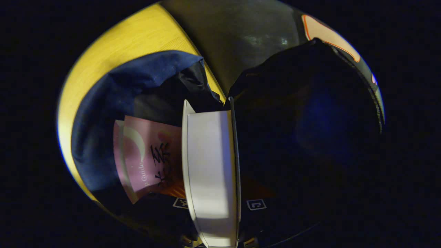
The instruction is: Open the schoolbag, grab two books from the bookshelf and put them into the schoolbag.
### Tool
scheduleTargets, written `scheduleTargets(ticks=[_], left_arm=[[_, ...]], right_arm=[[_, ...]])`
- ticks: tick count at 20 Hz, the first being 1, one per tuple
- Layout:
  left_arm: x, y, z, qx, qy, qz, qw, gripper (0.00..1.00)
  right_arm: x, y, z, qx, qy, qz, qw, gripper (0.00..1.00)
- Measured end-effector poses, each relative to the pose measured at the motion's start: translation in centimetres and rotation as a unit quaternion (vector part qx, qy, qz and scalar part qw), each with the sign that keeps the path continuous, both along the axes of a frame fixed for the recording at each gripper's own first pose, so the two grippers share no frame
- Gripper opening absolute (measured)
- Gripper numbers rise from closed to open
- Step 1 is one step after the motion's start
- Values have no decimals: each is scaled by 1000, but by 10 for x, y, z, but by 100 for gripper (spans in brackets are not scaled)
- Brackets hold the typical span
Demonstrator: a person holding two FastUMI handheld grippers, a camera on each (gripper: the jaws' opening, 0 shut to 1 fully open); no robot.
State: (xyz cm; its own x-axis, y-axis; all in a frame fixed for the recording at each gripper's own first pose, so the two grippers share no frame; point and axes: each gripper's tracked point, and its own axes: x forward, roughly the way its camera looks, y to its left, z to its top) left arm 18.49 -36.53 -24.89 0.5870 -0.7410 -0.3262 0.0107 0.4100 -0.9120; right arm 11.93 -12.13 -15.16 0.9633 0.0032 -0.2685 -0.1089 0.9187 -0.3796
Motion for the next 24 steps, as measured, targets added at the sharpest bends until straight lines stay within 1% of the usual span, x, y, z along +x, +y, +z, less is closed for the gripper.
scheduleTargets(ticks=[1,2,3,4,5,6,7,8,9,11,13,14,15,16,17,18,19,22,24], left_arm=[[2,-2,2,2,0,2,1000,39],[-2,-2,3,5,-4,-5,1000,36],[-5,-3,4,7,-8,-10,1000,39],[-8,0,7,15,-13,-13,1000,45],[-13,3,12,22,-17,-18,999,55],[-18,8,15,31,-19,-19,999,65],[-20,17,16,44,-19,-15,999,82],[-25,26,16,52,-17,-12,998,87],[-31,35,18,63,-14,-5,998,95],[-41,55,19,88,-15,12,996,96],[-58,76,17,125,-19,23,992,95],[-67,86,20,141,-21,28,989,95],[-76,92,25,154,-24,32,987,95],[-83,97,31,163,-29,35,986,95],[-91,102,38,170,-33,40,984,95],[-99,106,46,176,-38,45,983,95],[-106,111,53,182,-42,52,981,95],[-128,125,75,198,-57,63,977,95],[-138,136,93,214,-73,74,971,95]], right_arm=[[1,0,-1,0,0,-2,1000,10],[1,-1,1,0,-1,-4,1000,10],[1,-3,1,1,-2,-7,1000,10],[1,-4,2,1,-3,-9,1000,10],[0,-7,3,1,-3,-12,1000,12],[-7,-10,5,3,-4,-14,1000,10],[-7,-11,4,5,-3,-15,1000,10],[-5,-12,5,6,-3,-17,1000,10],[-6,-12,5,6,-3,-17,1000,10],[-5,-14,4,5,-2,-19,1000,10],[-6,-11,1,16,4,-18,1000,10],[-7,-11,-2,24,10,-18,1000,12],[-9,-10,-4,28,14,-16,999,10],[-10,-10,-5,28,16,-15,999,10],[-11,-8,-9,26,19,-13,999,12],[-14,-8,-12,23,21,-10,999,10],[-15,-5,-14,21,25,-8,999,10],[-18,1,-25,26,38,-6,999,10],[-22,2,-31,33,48,-9,998,10]])
